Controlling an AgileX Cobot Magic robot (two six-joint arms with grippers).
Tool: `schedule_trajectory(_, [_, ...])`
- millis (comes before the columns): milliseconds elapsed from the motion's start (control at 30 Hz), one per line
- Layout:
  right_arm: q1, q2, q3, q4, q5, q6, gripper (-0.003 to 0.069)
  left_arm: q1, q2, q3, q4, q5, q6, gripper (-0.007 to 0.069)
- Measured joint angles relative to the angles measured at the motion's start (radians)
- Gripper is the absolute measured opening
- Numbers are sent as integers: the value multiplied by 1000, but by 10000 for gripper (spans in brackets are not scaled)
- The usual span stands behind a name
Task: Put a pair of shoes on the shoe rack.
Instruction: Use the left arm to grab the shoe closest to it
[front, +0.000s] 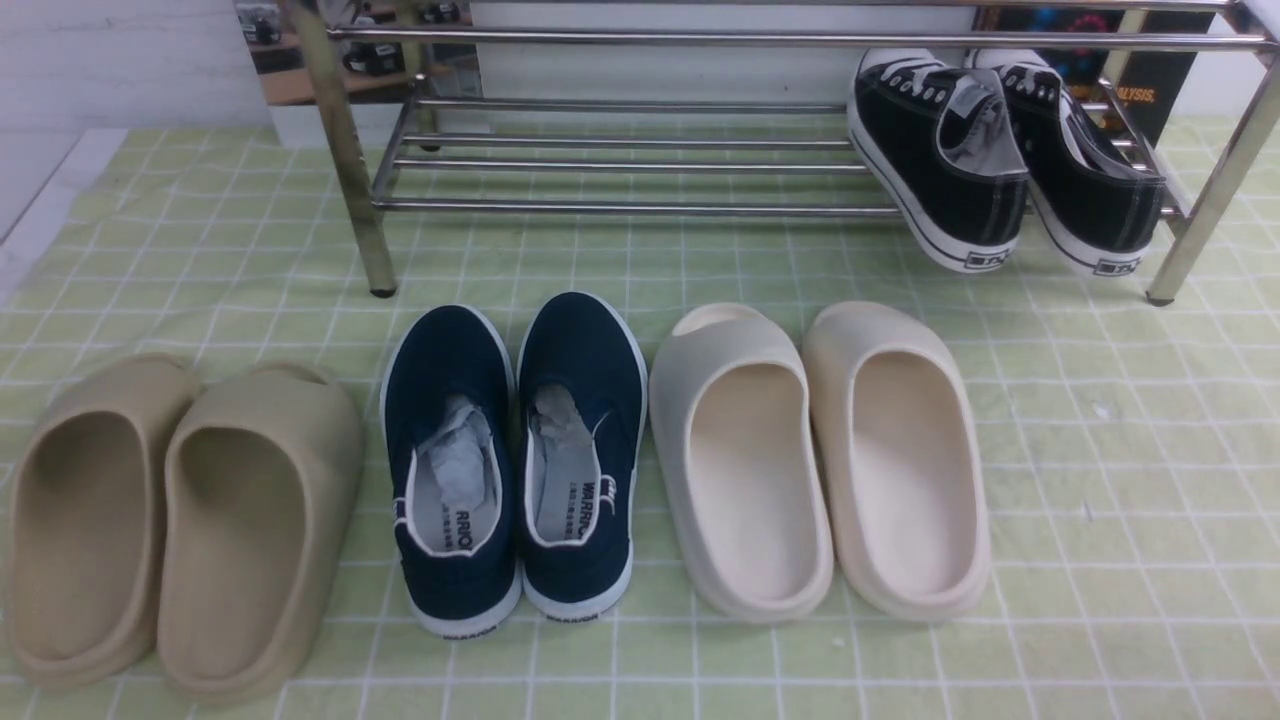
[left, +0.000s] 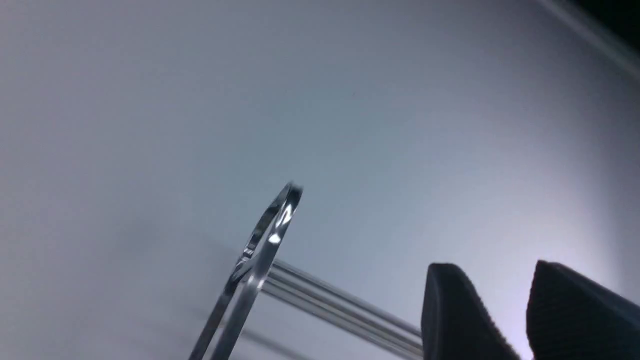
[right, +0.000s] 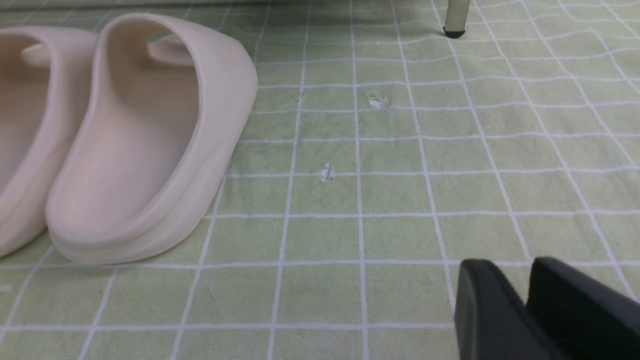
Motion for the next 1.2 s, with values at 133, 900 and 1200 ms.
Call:
schedule_trajectory(133, [0, 0, 0, 0, 0, 0, 175, 0, 89, -264, 37, 471, -56, 239])
schedule_trajectory(900, [0, 0, 0, 0, 0, 0, 202, -31, 1261, -815, -374, 1644, 321, 141])
schedule_trajectory(1200, [0, 0, 0, 0, 0, 0, 216, -179, 1587, -965, -169, 1515, 186, 340])
